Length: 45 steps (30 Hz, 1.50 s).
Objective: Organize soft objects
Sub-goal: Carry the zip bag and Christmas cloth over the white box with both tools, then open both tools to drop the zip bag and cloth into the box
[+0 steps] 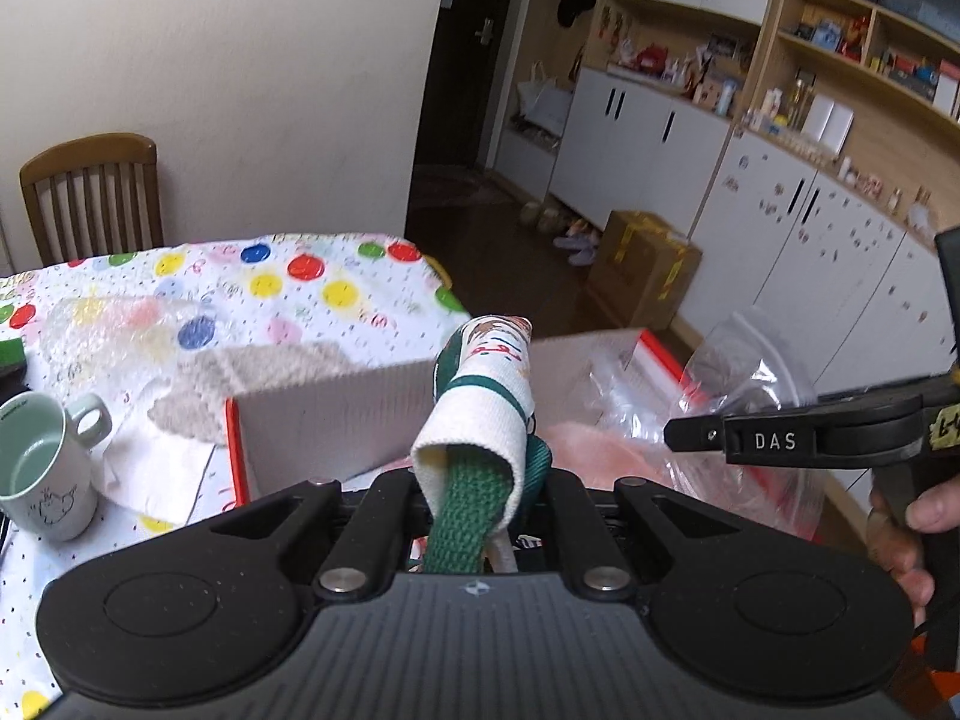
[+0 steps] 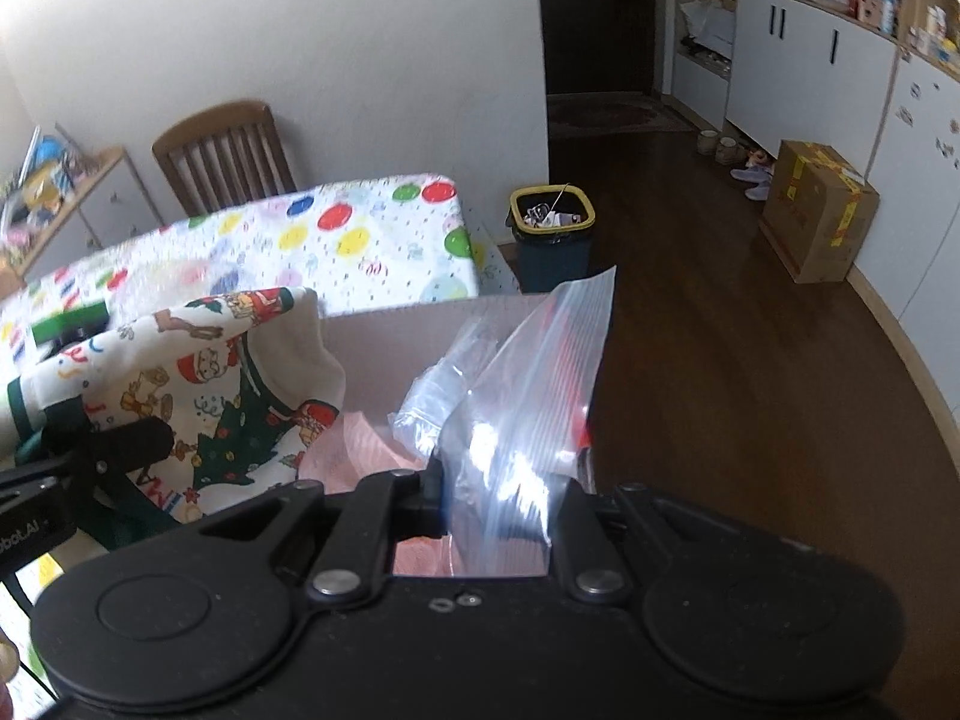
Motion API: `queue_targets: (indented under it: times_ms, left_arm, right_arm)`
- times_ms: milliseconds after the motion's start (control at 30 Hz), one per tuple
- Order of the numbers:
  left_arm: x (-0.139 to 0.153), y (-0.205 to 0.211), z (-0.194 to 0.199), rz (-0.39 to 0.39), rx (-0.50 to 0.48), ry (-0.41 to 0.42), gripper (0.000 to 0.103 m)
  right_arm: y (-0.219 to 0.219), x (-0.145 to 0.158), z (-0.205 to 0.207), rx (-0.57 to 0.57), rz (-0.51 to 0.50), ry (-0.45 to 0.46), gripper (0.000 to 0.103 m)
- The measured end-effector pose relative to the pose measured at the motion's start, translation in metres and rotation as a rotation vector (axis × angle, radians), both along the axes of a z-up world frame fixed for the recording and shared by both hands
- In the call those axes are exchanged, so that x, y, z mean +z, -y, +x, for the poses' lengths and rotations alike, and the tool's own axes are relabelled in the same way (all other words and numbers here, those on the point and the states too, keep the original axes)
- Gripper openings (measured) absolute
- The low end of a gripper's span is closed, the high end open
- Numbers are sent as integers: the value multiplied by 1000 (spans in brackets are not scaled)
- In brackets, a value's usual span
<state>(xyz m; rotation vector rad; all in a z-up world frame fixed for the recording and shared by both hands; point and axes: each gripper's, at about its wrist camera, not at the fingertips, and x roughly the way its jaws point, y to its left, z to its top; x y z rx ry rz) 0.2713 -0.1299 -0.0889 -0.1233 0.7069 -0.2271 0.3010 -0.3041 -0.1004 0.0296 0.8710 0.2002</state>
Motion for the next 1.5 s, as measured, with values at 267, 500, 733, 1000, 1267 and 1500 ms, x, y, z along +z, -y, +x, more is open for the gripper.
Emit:
queue_targets:
  times_ms: [267,500,733,1000,1267,1500]
  left_arm:
    - [-29,5,4,29,-18,-94,6]
    - [-46,10,10,51,-44,-191,6]
    - [-51,13,11,89,-61,-244,8]
    - [-45,15,10,108,-63,-256,11]
    - [-39,15,5,111,-70,-235,70]
    - [-24,16,-4,119,-84,-173,73]
  right_arm:
    - [-17,-20,3,66,-71,-9,13]
    - [-20,-31,0,90,-111,-15,20]
    - [-18,-29,-11,124,-132,-36,34]
    - [-9,-23,-17,119,-121,-26,57]
    - [-2,-9,-25,109,-100,17,72]
    - [0,7,-37,122,-82,52,83]
